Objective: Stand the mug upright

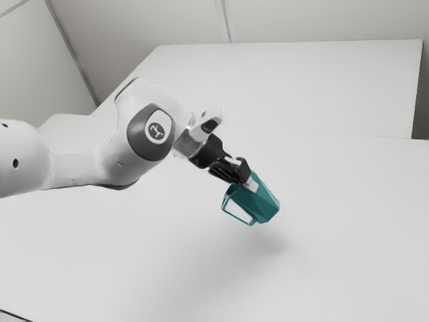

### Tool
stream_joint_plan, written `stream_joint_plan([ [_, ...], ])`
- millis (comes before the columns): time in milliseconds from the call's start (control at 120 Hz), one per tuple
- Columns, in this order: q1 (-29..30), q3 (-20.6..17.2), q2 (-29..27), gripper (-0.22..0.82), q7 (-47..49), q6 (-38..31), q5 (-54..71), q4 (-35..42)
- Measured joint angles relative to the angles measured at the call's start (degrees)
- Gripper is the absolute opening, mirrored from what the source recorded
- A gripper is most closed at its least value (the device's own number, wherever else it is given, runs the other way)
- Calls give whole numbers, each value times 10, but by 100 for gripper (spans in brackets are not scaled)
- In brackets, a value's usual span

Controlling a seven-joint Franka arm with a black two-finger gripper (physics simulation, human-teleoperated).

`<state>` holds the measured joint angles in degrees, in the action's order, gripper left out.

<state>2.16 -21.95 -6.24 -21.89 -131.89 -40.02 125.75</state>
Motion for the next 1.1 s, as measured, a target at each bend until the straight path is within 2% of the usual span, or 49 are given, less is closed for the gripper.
stream_joint_plan([
  [117,9,53,8,-18,38,71,168,-45],
  [250,12,78,30,-18,72,118,287,-74],
  [358,24,83,56,-18,98,135,348,-86],
  [525,41,84,91,-18,143,127,407,-83],
  [633,27,84,114,-18,171,109,424,-79],
  [733,12,86,120,-18,193,88,427,-66],
  [992,18,87,138,-18,235,64,429,-60],
  [1017,18,87,138,-15,238,63,429,-60],
  [1100,17,87,137,3,247,62,426,-59],
])
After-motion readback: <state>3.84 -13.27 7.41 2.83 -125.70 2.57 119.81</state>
